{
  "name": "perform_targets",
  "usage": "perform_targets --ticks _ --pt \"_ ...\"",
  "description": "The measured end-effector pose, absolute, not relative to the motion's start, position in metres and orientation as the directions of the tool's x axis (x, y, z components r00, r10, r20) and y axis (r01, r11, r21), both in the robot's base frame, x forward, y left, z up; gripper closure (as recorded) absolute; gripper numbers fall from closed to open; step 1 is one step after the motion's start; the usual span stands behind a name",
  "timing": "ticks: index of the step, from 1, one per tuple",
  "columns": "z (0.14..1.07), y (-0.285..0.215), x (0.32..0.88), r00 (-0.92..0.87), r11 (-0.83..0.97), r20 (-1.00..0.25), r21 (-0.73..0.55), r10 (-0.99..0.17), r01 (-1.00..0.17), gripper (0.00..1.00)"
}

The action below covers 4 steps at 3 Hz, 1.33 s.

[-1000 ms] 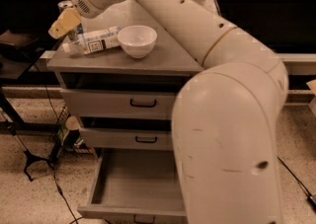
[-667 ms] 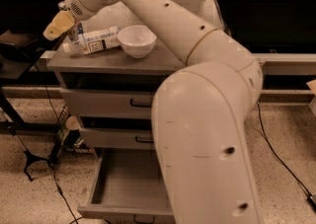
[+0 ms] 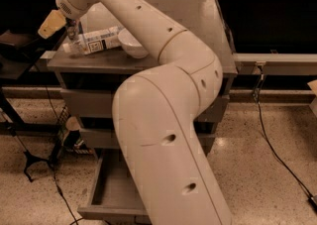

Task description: Place redbull can into bottom drawer

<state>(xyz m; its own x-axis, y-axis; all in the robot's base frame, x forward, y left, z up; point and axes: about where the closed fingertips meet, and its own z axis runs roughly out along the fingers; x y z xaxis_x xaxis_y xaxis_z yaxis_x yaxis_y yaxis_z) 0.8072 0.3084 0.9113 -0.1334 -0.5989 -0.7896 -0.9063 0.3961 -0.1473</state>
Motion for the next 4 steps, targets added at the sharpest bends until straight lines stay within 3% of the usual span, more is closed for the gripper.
perform_targets --ticks 1,2,4 --pt "0.898 0.319 0.819 -0.172 0.415 -0.772 -0.129 -0.613 -0.901 0.0" --pt "0.895 0.321 0.823 -0.188 0.42 -0.764 -0.118 -0.617 -0.9 0.19" --pt "0.883 0.32 0.834 -0.253 0.459 -0.752 -0.073 -0.608 -0.886 0.73"
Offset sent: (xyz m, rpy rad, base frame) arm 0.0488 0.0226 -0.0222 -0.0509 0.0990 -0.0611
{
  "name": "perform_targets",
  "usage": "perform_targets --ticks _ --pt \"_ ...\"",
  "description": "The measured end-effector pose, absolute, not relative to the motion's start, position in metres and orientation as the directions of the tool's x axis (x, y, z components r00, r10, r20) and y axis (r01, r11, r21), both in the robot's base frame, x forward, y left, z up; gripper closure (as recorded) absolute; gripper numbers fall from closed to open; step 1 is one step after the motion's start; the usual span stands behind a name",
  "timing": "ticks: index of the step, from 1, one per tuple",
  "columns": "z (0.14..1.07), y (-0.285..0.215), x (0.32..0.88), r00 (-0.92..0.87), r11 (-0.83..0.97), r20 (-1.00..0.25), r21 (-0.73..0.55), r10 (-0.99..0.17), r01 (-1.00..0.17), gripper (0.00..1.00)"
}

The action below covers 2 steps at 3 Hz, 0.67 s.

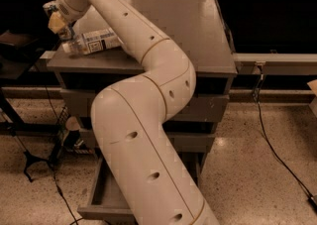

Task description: Place redbull can into bottom drawer

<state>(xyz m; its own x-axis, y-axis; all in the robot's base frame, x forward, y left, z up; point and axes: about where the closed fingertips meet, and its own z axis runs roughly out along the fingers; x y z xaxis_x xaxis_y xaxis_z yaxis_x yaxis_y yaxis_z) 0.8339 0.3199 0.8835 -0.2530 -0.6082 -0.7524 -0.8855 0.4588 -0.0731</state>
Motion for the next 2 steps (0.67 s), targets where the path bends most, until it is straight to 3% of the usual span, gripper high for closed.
perform_targets --ticks 1,2 --pt "0.885 0.315 0.838 -0.269 0.474 -0.756 -0.062 -0.596 -0.878 0.96" --pt "0.909 0.293 0.842 -0.245 0.481 -0.789 -0.072 -0.563 -0.874 1.0"
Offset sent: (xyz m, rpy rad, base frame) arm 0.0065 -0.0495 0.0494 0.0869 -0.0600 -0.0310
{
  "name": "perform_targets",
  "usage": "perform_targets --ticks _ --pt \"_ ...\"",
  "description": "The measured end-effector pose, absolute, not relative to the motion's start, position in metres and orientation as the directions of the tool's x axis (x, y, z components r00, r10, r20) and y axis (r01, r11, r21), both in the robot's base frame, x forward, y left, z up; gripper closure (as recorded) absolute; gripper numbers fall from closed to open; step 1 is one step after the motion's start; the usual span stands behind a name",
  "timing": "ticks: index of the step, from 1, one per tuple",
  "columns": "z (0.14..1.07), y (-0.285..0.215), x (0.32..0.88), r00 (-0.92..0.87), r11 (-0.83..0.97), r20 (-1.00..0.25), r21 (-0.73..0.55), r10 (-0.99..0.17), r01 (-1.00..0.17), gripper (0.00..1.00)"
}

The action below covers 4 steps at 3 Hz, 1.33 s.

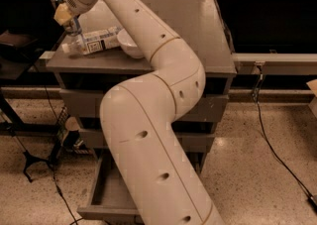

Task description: Place redbull can into bottom drawer

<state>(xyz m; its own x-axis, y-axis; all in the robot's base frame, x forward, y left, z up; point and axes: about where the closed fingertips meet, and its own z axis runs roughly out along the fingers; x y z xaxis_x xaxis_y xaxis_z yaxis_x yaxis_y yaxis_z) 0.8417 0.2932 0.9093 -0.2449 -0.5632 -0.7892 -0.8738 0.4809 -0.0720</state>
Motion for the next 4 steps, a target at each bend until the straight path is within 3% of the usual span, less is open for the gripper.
perform_targets --ticks 1,3,4 --pt "0.935 0.266 0.838 -0.203 0.479 -0.831 -0.086 -0.518 -0.873 1.0" --pt "1.049 0.168 0.761 0.01 0.497 -0.938 -0.192 -0.345 -0.846 1.0" --pt "1.022 0.161 0.702 0.059 0.403 -0.92 -0.226 -0.387 -0.887 1.0"
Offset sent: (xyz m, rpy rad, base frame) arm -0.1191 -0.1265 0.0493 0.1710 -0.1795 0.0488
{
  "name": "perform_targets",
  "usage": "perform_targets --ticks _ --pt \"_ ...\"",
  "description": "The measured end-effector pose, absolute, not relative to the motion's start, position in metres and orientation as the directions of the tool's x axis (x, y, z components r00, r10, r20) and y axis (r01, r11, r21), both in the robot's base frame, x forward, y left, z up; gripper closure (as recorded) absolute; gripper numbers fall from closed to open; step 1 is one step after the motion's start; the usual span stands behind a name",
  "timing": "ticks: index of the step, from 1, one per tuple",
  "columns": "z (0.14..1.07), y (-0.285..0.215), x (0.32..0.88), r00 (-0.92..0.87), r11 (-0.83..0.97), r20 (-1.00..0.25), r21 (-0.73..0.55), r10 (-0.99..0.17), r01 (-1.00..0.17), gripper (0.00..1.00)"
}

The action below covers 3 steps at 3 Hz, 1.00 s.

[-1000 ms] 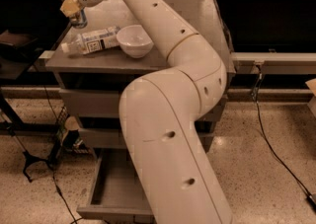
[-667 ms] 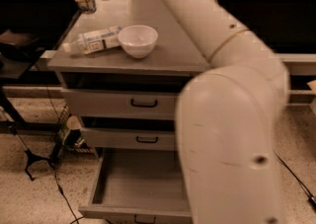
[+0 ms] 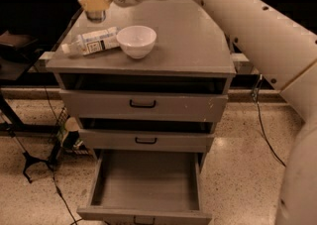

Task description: Place redbull can into bottom drawer

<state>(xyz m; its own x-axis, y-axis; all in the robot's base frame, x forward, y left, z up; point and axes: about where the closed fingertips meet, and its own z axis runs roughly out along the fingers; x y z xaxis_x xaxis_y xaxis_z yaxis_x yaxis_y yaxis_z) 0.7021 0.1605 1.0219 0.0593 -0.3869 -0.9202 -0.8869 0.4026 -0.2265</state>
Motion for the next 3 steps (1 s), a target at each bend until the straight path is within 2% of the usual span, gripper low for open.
perform_targets --ticks 2,3 --pt "0.955 0.146 0.617 0.128 0.17 -0.837 -0.253 -0.533 -0.952 1.0" --pt "0.924 0.123 0.577 0.097 0.149 -0.814 -0.22 -0.573 -0.964 1.0"
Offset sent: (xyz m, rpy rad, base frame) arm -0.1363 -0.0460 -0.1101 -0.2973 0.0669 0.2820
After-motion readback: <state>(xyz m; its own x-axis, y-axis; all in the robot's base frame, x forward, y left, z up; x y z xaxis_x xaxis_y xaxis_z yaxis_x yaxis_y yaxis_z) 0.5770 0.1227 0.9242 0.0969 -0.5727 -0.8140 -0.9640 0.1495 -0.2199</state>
